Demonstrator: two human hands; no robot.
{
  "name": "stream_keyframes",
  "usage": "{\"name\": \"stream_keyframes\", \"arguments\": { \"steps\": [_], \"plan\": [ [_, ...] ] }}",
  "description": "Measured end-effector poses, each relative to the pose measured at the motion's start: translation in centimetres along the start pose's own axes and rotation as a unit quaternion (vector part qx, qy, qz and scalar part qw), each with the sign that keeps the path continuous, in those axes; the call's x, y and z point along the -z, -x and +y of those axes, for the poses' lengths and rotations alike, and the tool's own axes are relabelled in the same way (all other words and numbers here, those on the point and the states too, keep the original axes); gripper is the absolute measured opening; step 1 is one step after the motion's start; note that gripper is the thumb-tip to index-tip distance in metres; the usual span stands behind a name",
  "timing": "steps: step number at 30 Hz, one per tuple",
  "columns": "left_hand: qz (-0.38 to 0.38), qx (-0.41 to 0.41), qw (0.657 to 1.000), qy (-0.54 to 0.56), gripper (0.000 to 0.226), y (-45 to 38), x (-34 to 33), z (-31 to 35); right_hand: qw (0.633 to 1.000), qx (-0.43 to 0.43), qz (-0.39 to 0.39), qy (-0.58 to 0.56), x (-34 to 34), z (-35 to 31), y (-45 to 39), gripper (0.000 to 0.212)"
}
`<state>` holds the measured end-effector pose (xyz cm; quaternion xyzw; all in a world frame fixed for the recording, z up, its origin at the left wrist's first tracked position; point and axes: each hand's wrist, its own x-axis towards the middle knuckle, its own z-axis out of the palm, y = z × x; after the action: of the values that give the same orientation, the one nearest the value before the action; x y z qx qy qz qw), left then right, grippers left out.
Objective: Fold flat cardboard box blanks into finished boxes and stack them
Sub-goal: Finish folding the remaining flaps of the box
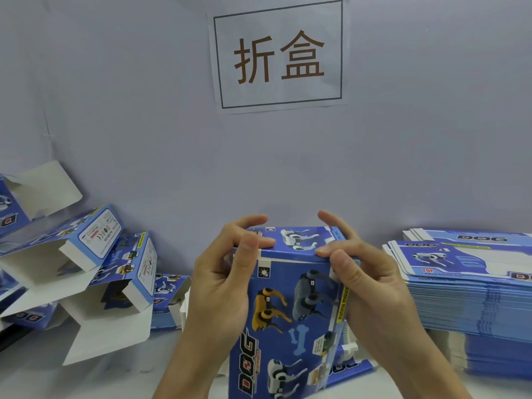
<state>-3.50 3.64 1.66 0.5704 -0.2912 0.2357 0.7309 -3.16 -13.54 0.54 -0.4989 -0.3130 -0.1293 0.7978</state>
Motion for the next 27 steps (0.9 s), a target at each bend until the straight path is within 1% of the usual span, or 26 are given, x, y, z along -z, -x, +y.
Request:
{"name": "stream_keyframes", "arguments": {
  "steps": [3,5,8,11,13,14,16,17,18,19,20,21,22,23,24,25,26,27],
  "plan": [
    [-0.027,-0.02,0.999,-0.024,0.043,0.1,0.3,0.0,1.0,0.014,-0.001,0.017,0.4,0.3,-0.1,0.039],
    [-0.043,-0.022,0.999,-0.025,0.037,0.1,0.4,0.0,0.998,0.03,0.027,0.04,0.4,0.5,-0.1,0.04],
    [-0.026,-0.035,0.999,-0.024,0.029,0.1,0.4,-0.2,0.996,0.035,0.056,0.062,0.1,0.8,-0.3,0.044],
    [-0.002,-0.046,0.998,-0.05,0.027,-0.1,0.3,-0.5,0.994,0.027,0.072,0.072,-0.3,0.7,-0.2,0.044],
    [0.041,-0.066,0.994,-0.081,0.018,-0.2,0.0,-0.6,0.989,0.033,0.095,0.106,-0.5,0.6,-0.2,0.033],
    [0.077,-0.078,0.991,-0.083,0.014,-0.2,-0.1,-0.7,0.984,0.041,0.107,0.135,-0.7,0.6,-0.2,0.03],
    [0.172,-0.102,0.978,-0.06,0.015,-0.5,-0.2,-0.5,0.964,0.076,0.149,0.206,-1.1,0.8,-0.4,0.031],
    [0.225,-0.111,0.967,-0.04,0.017,-0.8,0.0,-0.3,0.948,0.108,0.178,0.241,-1.3,0.9,-0.4,0.027],
    [0.275,-0.115,0.954,-0.02,0.019,-1.0,0.3,-0.2,0.934,0.136,0.196,0.267,-1.6,0.8,-0.4,0.019],
    [0.319,-0.114,0.941,0.003,0.02,-1.2,0.8,-0.1,0.931,0.142,0.183,0.281,-1.9,0.5,-0.4,0.008],
    [0.354,-0.112,0.928,0.028,0.021,-1.4,1.3,-0.2,0.941,0.119,0.142,0.283,-2.1,0.2,-0.4,0.006],
    [0.378,-0.109,0.918,0.055,0.023,-1.5,1.8,-0.3,0.954,0.06,0.08,0.283,-2.4,-0.3,-0.4,0.016],
    [0.4,-0.107,0.907,0.073,0.028,-1.5,2.3,-0.5,0.956,-0.026,0.006,0.292,-2.8,-0.6,-0.3,0.022],
    [0.422,-0.109,0.896,0.08,0.032,-1.6,2.7,-0.7,0.938,-0.116,-0.064,0.32,-3.2,-0.8,-0.2,0.029],
    [0.441,-0.111,0.887,0.084,0.036,-1.7,3.1,-0.9,0.906,-0.195,-0.116,0.358,-3.5,-0.7,-0.1,0.038],
    [0.449,-0.111,0.882,0.094,0.039,-1.8,3.2,-1.1,0.877,-0.248,-0.136,0.388,-3.7,-0.2,0.1,0.05],
    [0.448,-0.1,0.882,0.112,0.041,-1.8,3.0,-1.3,0.865,-0.275,-0.124,0.401,-3.8,0.3,0.1,0.062],
    [0.437,-0.073,0.887,0.13,0.044,-1.8,2.7,-1.6,0.869,-0.286,-0.083,0.394,-4.0,0.8,0.2,0.072]
  ]
}}
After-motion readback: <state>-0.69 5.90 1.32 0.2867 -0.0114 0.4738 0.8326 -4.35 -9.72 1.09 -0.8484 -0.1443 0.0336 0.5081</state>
